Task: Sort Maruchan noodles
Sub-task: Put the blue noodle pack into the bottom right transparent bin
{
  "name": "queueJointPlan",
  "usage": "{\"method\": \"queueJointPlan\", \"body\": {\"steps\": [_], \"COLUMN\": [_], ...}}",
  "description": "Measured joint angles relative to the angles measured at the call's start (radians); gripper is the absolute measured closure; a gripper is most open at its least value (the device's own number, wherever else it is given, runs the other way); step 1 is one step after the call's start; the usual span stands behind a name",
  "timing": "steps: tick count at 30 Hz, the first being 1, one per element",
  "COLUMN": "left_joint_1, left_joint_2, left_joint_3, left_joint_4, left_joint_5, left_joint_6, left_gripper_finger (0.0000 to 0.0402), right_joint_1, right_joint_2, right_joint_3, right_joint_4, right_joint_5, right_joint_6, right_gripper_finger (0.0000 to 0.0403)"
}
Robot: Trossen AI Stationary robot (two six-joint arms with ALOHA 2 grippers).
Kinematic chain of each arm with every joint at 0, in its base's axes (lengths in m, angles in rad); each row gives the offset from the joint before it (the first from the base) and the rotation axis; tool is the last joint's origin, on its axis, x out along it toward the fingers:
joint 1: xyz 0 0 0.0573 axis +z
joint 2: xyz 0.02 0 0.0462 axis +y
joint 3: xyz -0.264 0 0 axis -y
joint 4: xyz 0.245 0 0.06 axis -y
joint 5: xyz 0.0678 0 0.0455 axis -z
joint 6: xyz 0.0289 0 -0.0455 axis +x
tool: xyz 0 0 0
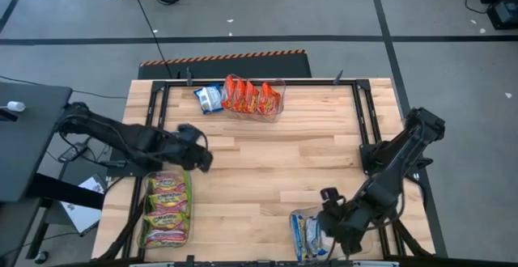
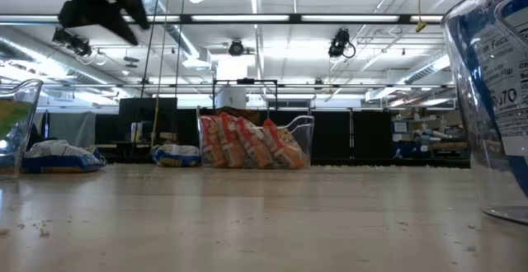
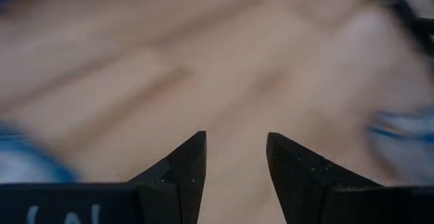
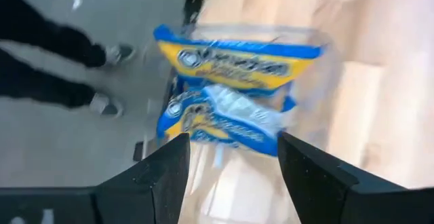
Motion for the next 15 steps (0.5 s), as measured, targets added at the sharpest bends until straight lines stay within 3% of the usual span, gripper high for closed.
{"method": "queueJointPlan", "body": {"steps": [5,9,11,15], "left_joint_1": [0.126,0.313,0.428,0.661], "left_joint_2": [-0.042,-0.042,-0.046,-0.060], "left_joint_3": [0.019,0.004,-0.045,-0.202], "left_joint_4": [-0.231,-0.354,-0.307,0.027], "left_joint_5": [-0.060,-0.012,0.040,0.224], "left_joint_6": [-0.003,-0.127,-0.108,0.038], "left_gripper_finger": [0.0241,0.0241,0.0241,0.0233], "right_joint_1": [-0.007,-0.047,-0.072,-0.113], "right_joint_2": [-0.067,-0.106,-0.119,-0.130], "right_joint_3": [0.000,0.000,0.000,0.000], "right_joint_4": [-0.012,-0.011,-0.003,0.023], "right_joint_5": [0.158,0.293,0.340,0.367], "right_joint_6": [0.043,0.135,0.172,0.199], "right_gripper_finger": [0.0176,0.0173,0.0169,0.0155]}}
